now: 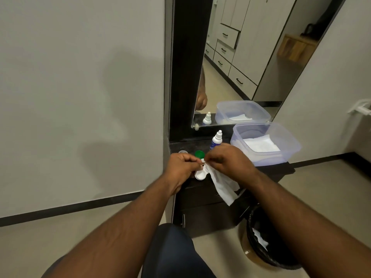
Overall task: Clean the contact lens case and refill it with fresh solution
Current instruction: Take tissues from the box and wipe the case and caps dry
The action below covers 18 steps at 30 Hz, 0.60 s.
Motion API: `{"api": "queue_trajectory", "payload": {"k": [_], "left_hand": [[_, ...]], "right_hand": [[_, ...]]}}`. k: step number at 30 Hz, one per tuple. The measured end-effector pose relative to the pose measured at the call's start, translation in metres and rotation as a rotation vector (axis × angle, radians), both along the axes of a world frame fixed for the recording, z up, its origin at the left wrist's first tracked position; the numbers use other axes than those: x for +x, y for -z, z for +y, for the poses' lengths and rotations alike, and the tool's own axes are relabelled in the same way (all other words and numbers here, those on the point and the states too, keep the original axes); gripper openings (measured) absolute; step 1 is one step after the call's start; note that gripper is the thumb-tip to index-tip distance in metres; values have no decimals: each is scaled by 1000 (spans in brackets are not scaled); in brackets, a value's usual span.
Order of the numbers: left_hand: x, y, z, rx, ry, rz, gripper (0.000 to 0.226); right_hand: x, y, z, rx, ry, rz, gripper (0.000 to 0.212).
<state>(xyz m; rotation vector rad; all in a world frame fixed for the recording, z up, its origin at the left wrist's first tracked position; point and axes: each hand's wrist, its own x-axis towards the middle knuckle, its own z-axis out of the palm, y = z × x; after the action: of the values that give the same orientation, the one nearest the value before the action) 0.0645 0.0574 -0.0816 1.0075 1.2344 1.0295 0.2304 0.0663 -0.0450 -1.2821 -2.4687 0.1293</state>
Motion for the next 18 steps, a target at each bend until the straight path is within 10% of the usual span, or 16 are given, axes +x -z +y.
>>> {"api": "queue_trajectory", "payload": {"k": [11,18], "left_hand": [[3,-3,0,-27,-64,46,24],[10,-2,1,-11,-137,77,24]], "right_hand": [[-12,-16,18,-52,-208,-418,19],[-5,-5,14,-192,-17,-192,15]]}}
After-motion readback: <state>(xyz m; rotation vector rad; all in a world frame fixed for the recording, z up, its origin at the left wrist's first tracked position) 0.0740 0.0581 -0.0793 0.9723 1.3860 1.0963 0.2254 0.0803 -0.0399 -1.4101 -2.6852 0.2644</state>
